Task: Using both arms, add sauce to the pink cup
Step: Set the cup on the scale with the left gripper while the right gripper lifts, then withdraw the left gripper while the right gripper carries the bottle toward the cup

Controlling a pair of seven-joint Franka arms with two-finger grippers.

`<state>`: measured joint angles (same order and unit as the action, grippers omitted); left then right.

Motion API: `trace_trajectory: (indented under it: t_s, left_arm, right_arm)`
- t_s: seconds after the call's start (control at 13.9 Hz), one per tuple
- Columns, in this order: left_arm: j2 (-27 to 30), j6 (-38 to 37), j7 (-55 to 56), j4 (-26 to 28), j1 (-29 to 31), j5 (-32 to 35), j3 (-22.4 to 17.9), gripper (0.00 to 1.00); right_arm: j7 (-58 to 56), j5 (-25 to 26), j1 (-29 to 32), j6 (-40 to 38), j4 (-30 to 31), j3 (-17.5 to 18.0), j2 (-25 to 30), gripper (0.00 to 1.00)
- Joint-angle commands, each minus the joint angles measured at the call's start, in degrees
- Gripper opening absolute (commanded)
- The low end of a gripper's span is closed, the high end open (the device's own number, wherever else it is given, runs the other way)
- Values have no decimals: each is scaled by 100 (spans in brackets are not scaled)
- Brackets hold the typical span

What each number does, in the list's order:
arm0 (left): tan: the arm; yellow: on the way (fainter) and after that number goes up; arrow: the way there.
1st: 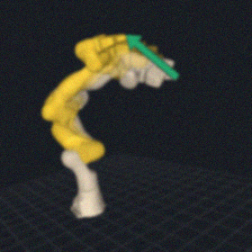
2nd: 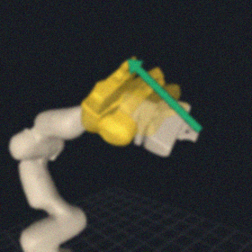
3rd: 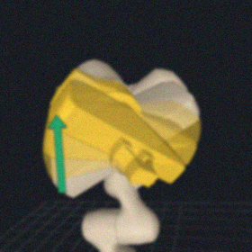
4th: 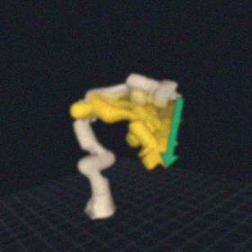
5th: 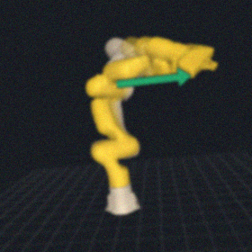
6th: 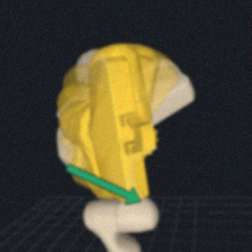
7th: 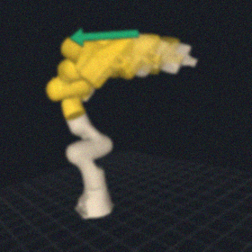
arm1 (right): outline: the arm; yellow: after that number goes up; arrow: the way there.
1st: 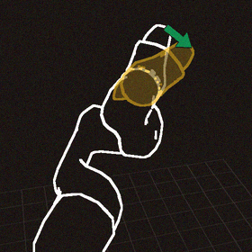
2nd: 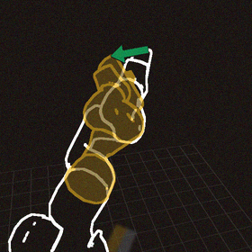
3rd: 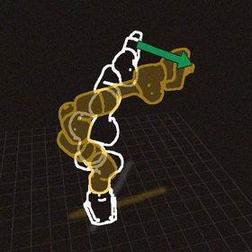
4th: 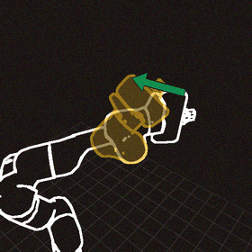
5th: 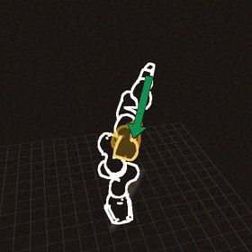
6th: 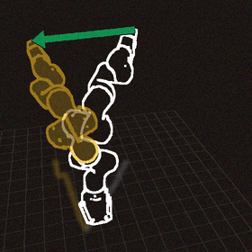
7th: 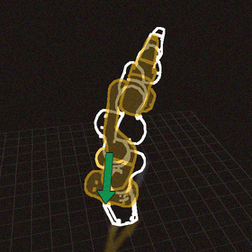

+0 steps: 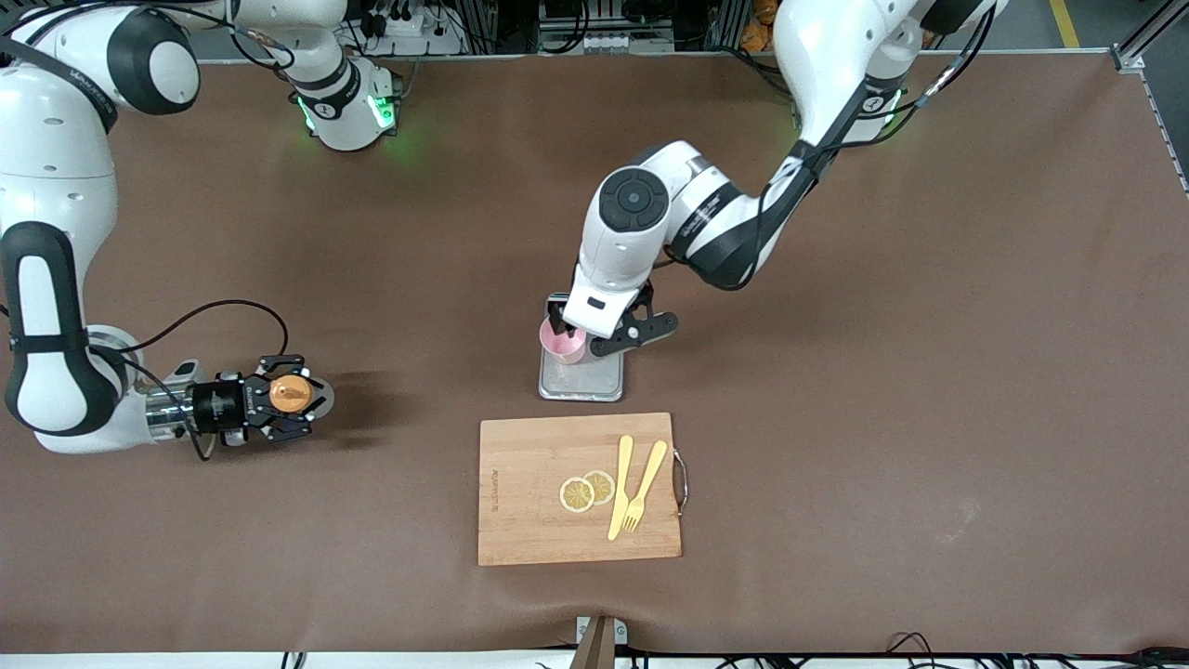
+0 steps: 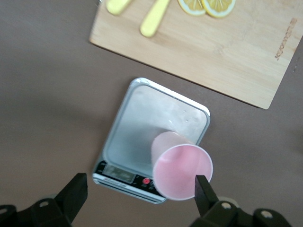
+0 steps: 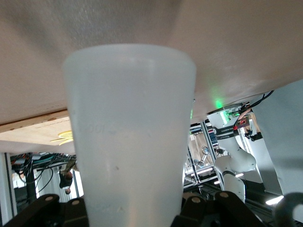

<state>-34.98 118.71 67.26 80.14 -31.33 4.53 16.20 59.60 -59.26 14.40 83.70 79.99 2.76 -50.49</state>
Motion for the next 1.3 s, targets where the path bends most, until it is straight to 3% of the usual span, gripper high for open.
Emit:
trace_trajectory:
  t_s: [0.0,0.58,1.08,1.23]
  left_arm:
    - [455,-565,-379,186,302,48,111,100]
    - [1519,-2008,-3409,213,2129,-278,156,100]
    - [2170,-2817,-5204,256,3123,-278,147,100]
    - [2581,-2844,-5687,536,3168,-278,-106,100]
  right_arm:
    - [402,19,-367,146,87,-100,294,0]
    - [1666,423,-1254,963,122,-100,742,0]
    - [3424,1828,-2414,1675,105,-91,1120,0]
    - [3987,2162,-2783,1834,87,-100,1121,0]
